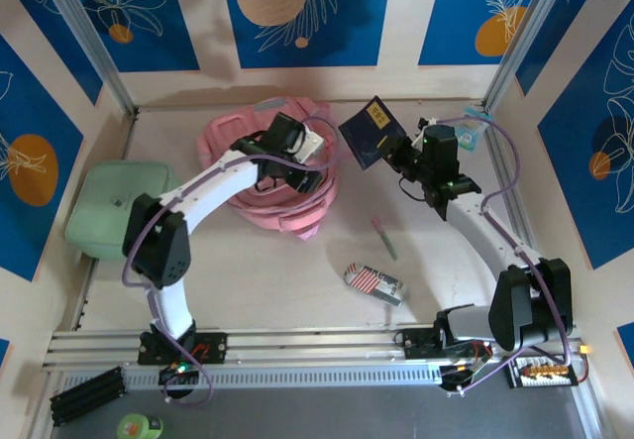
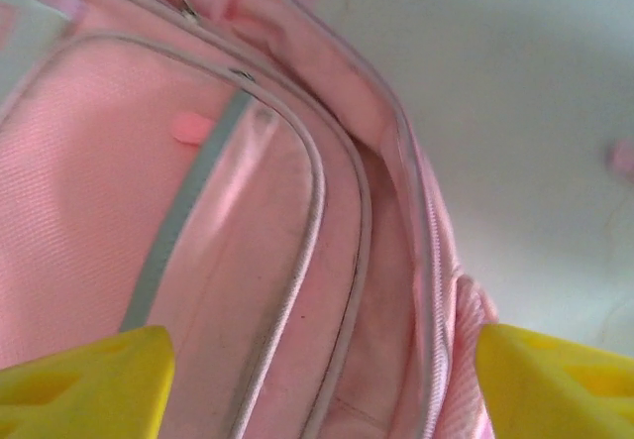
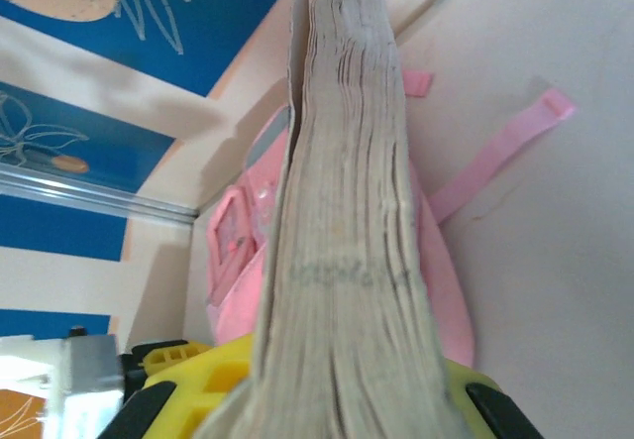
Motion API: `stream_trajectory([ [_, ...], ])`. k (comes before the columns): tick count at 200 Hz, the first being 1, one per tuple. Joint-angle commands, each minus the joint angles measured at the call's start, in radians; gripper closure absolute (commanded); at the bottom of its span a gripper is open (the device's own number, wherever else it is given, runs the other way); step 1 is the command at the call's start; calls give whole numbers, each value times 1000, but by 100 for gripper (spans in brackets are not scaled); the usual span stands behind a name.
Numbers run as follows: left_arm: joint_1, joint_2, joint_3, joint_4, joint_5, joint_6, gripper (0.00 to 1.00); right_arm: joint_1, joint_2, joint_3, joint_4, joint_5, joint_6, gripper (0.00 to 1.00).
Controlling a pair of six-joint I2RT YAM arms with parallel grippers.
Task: Pack books, pencil case, and school supplies into a backpack
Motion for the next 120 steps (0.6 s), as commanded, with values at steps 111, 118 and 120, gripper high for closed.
stream_trajectory([
  [111, 2, 201, 142, -165, -259, 219, 71, 3, -47, -22, -16, 28, 9, 96],
  [118, 3, 201, 144, -161, -256, 217, 77, 7, -48, -22, -18, 33, 8, 96],
  [120, 3, 201, 145, -161, -256, 217, 78, 8, -50, -22, -18, 35, 8, 96],
])
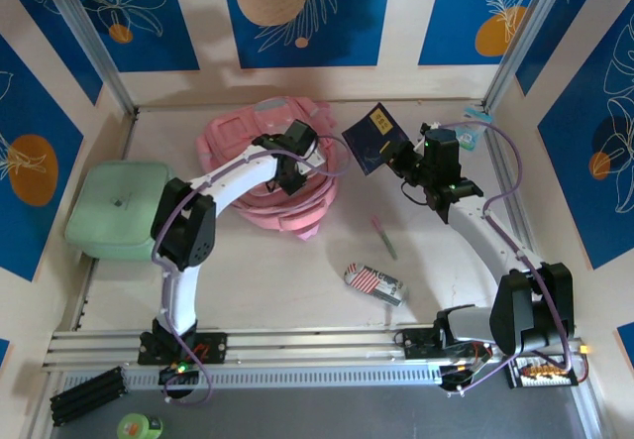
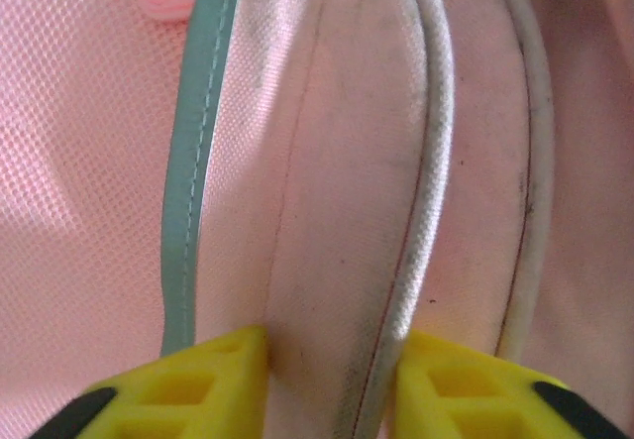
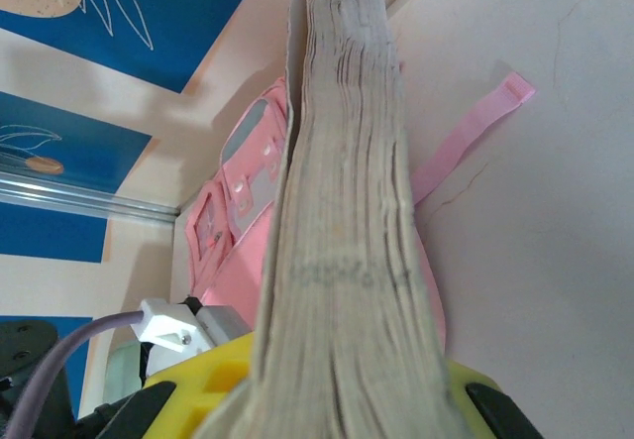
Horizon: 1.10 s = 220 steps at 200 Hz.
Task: Pack books, pencil case, and school supplies into a backpack
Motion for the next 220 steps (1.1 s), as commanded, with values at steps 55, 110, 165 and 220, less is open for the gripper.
stream_trajectory([
  [55, 7, -28, 52, 28, -22, -14, 100, 59, -82, -12, -26, 91, -10, 96],
  [110, 22, -117, 81, 119, 28, -63, 100, 171, -193, -95, -67, 199, 16, 96],
  [165, 52, -147, 160, 217, 122, -130, 100, 315, -259, -150, -145, 271, 103, 96],
  [220, 60, -120, 239, 216, 227, -161, 100, 450, -209, -166, -67, 246, 156, 96],
])
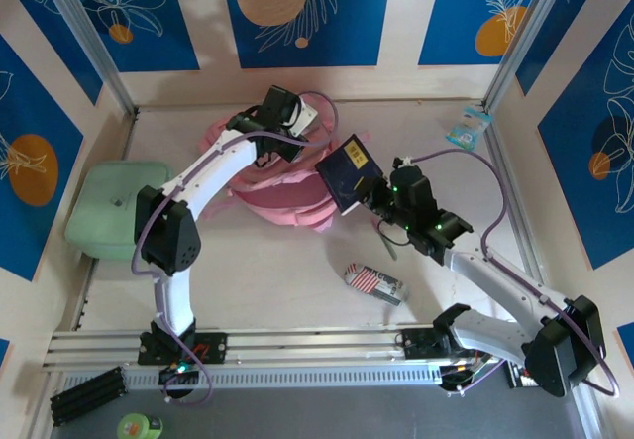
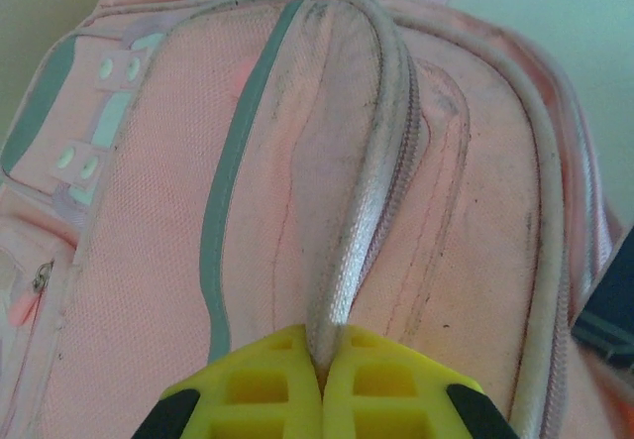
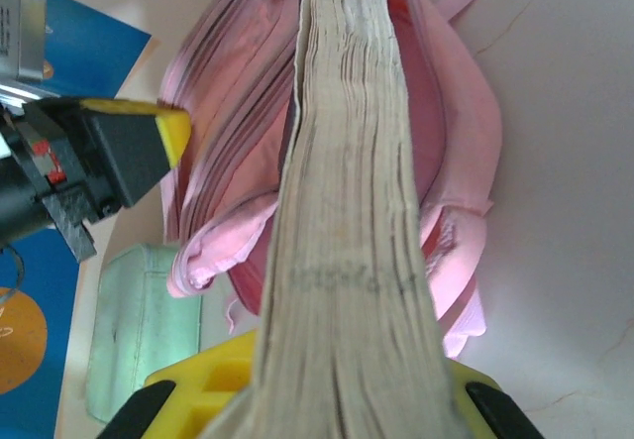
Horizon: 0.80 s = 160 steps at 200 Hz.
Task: Pack books, pencil case, and school supplies into a backpack
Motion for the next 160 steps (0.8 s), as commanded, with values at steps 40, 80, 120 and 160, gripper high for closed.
stream_trajectory([
  [40, -2, -25, 100, 123, 171, -52, 100, 86, 94, -15, 178, -108, 67, 96],
  [80, 0, 7, 143, 87, 215, -75, 100, 139, 217, 97, 220, -86, 80, 96],
  [120, 0, 11, 150, 63, 239, -93, 100, 188, 344, 194, 272, -29, 110, 96],
  [160, 0, 3, 160, 48, 263, -98, 100, 209, 406, 192, 358, 20, 167, 96],
])
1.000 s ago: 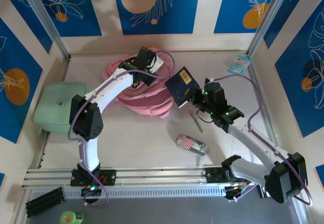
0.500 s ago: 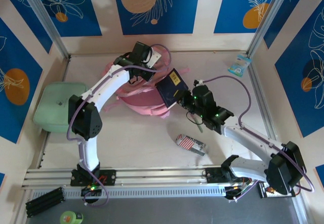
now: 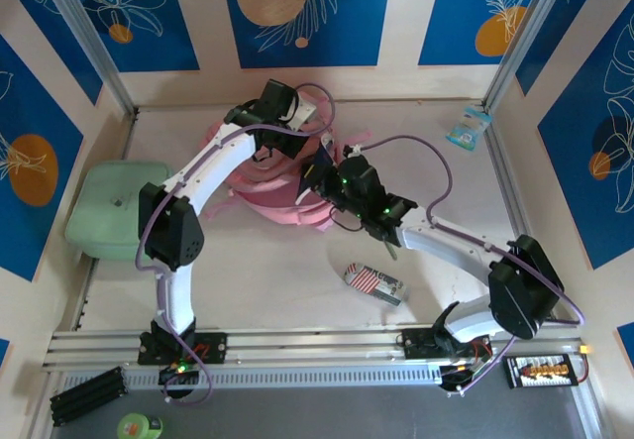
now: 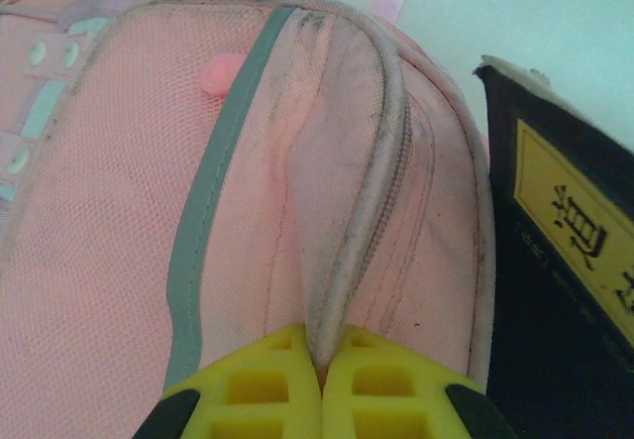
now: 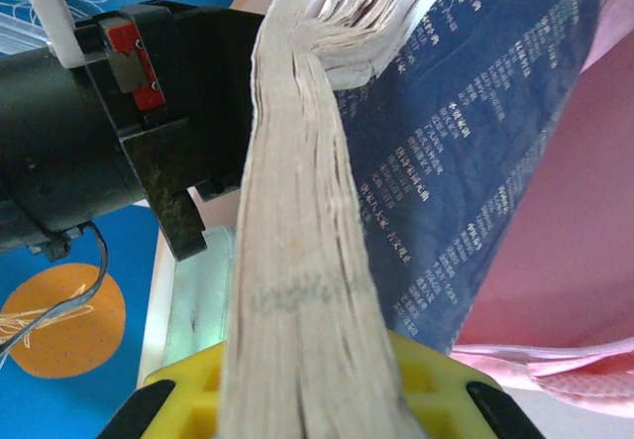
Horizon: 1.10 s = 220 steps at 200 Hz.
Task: Pack books, pencil case, and school supplies into a backpack
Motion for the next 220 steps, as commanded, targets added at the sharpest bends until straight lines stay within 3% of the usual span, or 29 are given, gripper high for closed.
stream_trajectory([
  [1, -19, -43, 83, 115, 143, -25, 100, 29, 48, 13, 78, -43, 61, 96],
  [102, -10, -110, 39, 179, 145, -40, 100, 14, 212, 90, 187, -182, 47, 96],
  [125, 0, -115, 35, 182, 132, -35, 100, 2, 221, 82, 200, -163, 73, 97],
  [174, 15, -128, 27, 179, 106, -6, 100, -7, -16, -27, 27, -104, -43, 97],
  [220, 30, -156, 42, 179, 88, 5, 100, -119, -254, -232, -106, -267, 48, 96],
])
